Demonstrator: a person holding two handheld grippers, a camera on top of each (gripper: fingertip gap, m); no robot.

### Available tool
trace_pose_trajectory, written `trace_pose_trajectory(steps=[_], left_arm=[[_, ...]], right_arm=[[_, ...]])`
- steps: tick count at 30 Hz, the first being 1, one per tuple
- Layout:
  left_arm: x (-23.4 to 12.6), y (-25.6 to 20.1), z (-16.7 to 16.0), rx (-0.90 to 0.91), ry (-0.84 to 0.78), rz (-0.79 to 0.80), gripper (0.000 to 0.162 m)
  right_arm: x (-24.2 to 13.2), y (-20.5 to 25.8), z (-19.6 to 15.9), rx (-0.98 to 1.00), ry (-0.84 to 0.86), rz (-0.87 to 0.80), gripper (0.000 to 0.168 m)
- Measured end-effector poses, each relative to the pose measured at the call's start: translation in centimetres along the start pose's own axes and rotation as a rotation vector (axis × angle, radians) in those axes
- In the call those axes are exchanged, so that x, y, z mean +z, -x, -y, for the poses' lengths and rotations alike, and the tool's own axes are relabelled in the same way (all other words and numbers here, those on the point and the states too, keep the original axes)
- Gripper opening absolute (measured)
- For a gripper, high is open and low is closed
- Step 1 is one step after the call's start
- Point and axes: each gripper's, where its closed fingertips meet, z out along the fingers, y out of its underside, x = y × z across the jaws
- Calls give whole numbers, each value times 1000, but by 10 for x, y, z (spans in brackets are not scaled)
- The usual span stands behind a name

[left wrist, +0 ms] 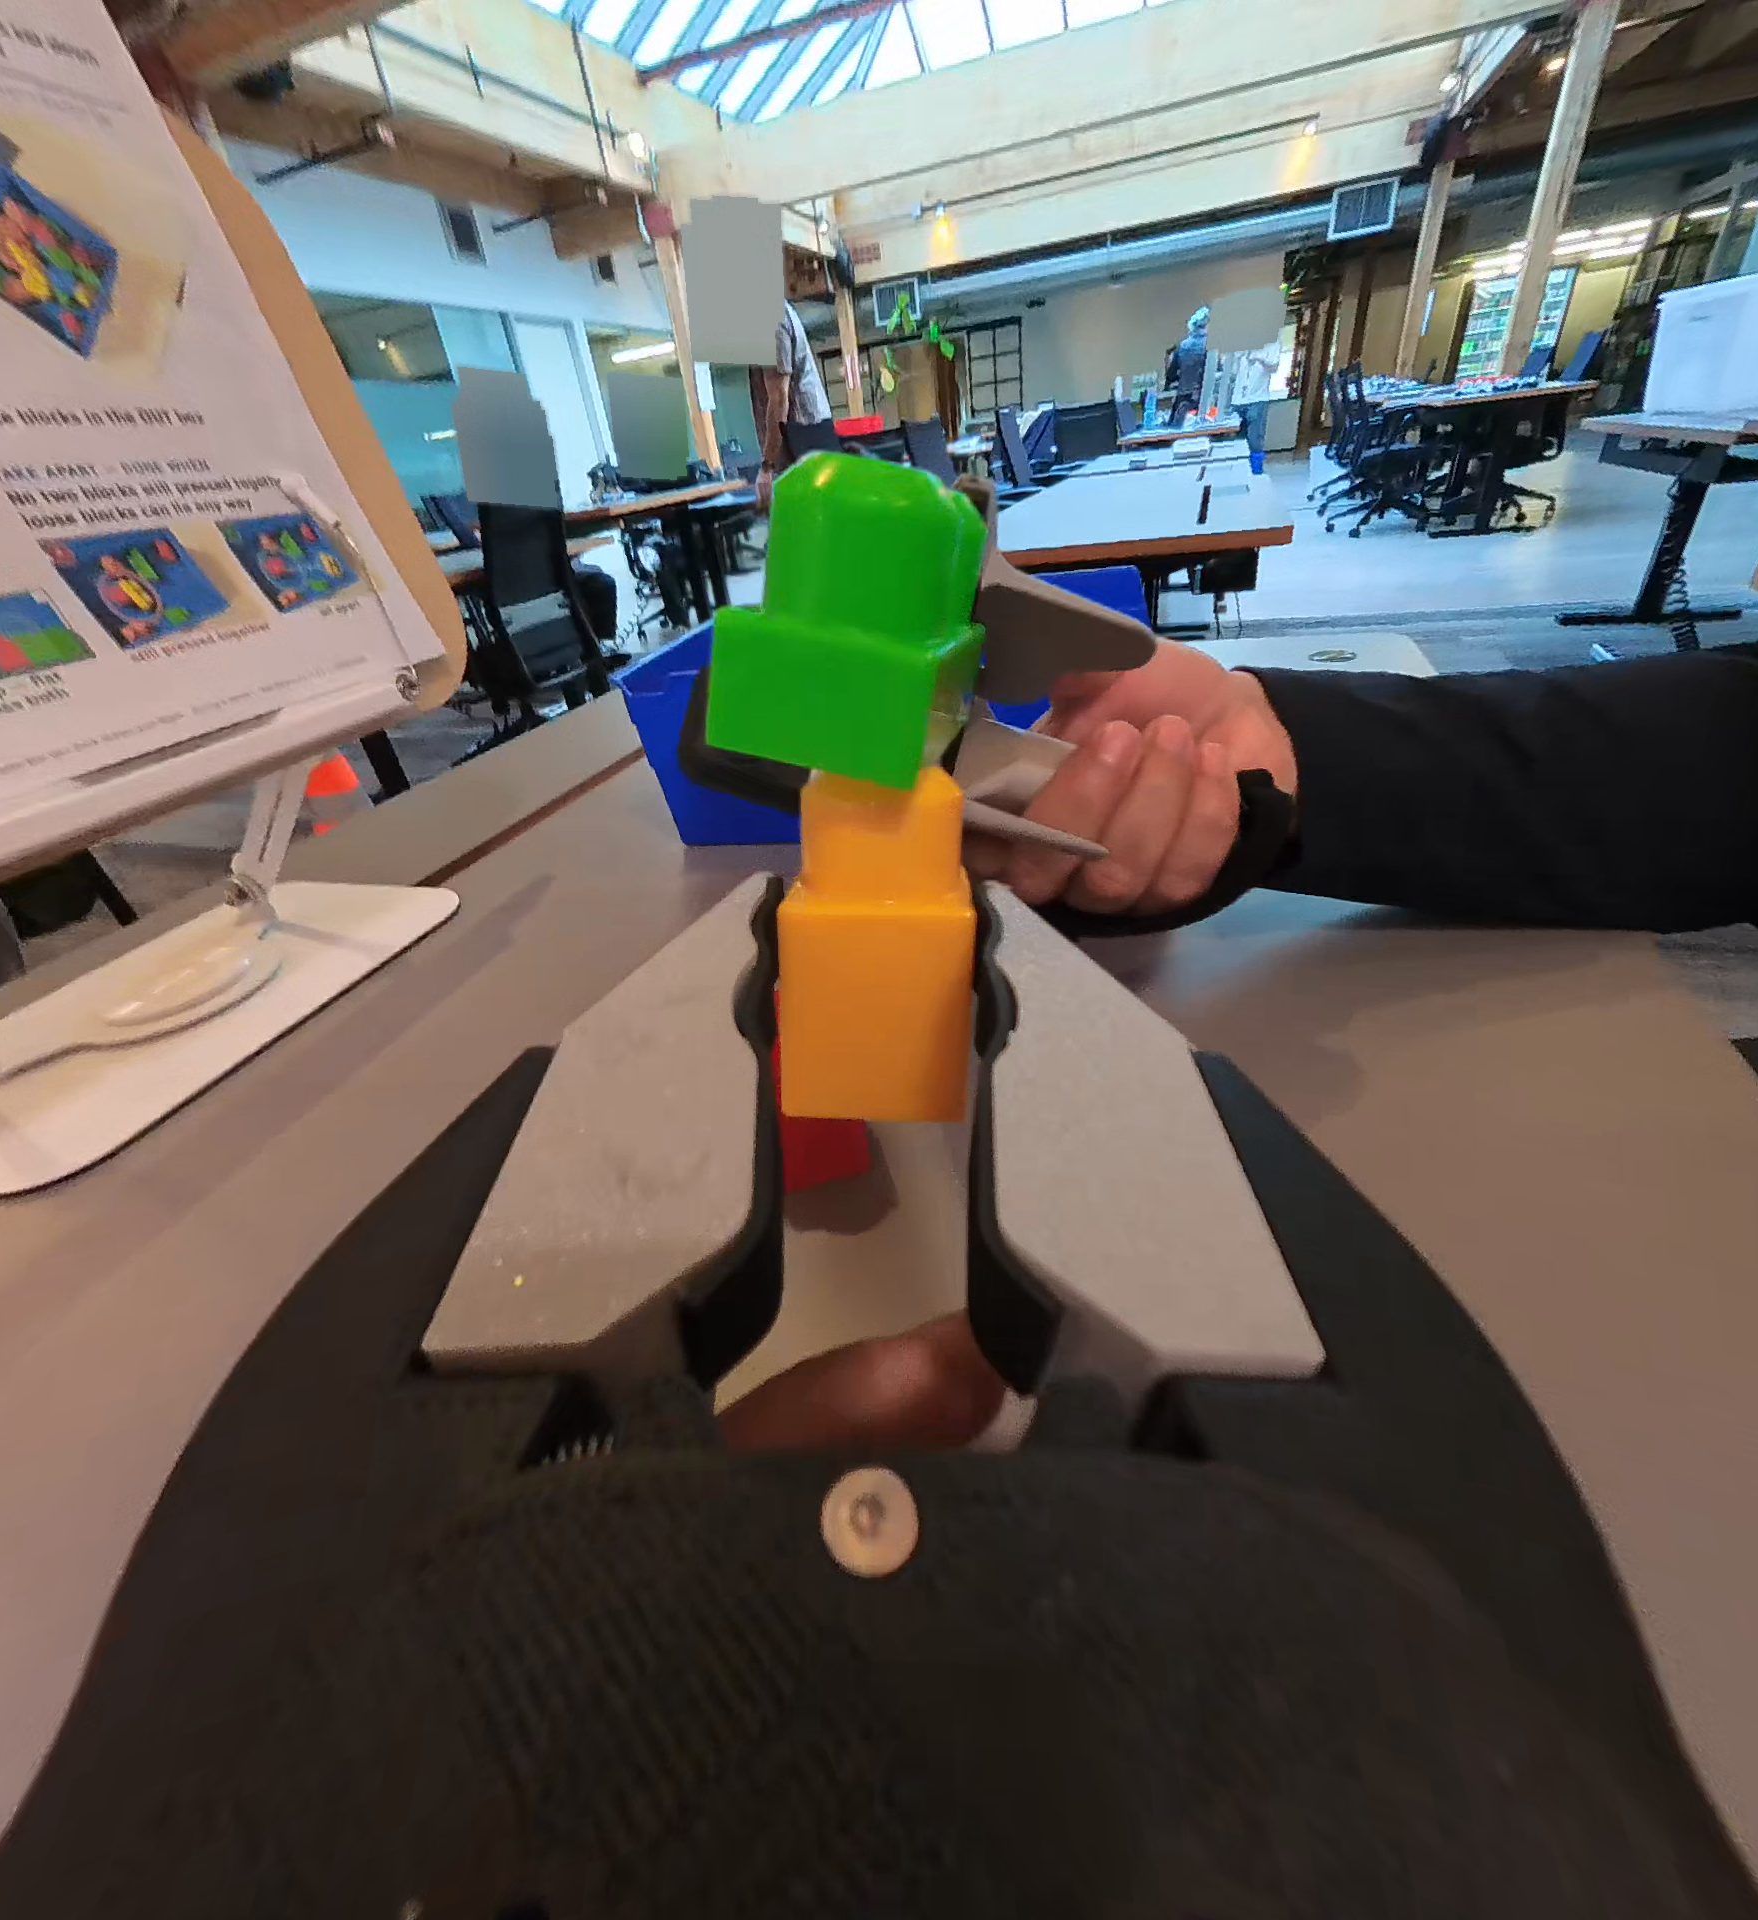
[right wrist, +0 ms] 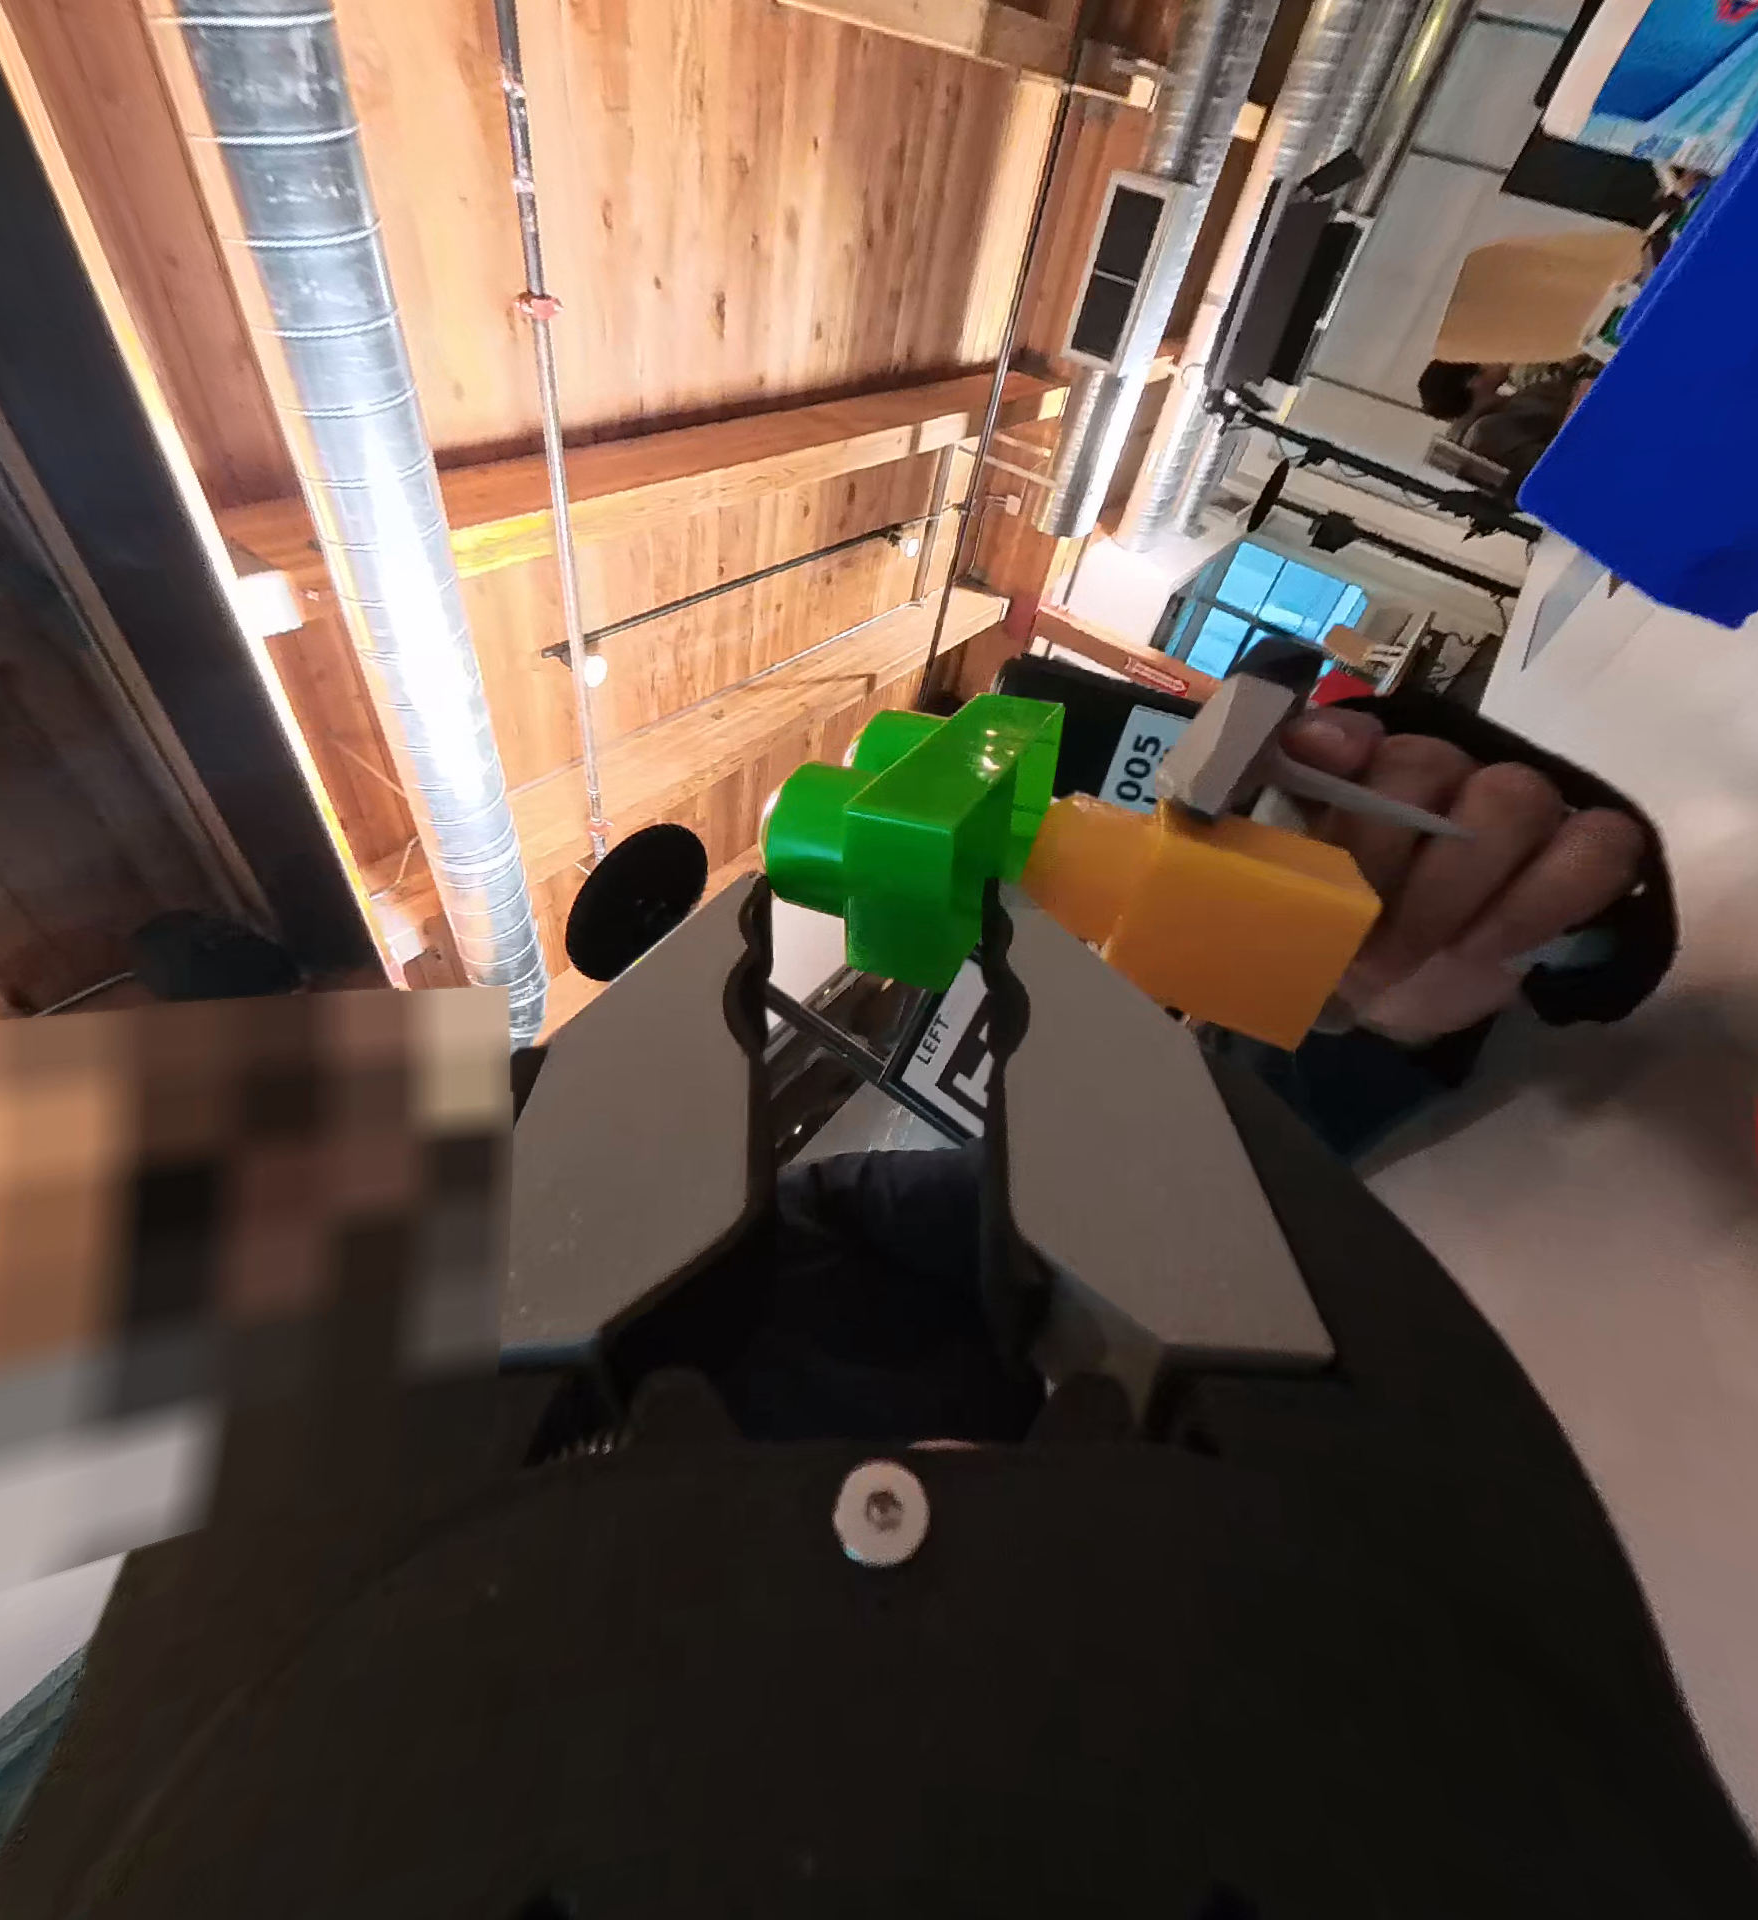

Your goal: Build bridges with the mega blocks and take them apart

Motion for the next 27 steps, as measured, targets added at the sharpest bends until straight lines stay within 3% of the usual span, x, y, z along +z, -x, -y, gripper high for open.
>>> trace_pose_trajectory(steps=[5, 13, 20, 27], left_arm=[[-5, 0, -12, 10, 21, -1, 33], [-7, -10, -3, 30, -9, -28, 33], [-7, -8, -11, 12, 18, -28, 33], [-16, 6, -20, -38, 75, 17, 33]], right_arm=[[1, -12, -4, -8, 21, -71, 38], [3, -7, -6, -7, 35, -54, 36], [-1, -23, -6, -72, 38, -170, 2], [-16, -31, -2, -220, 94, -390, 0]])
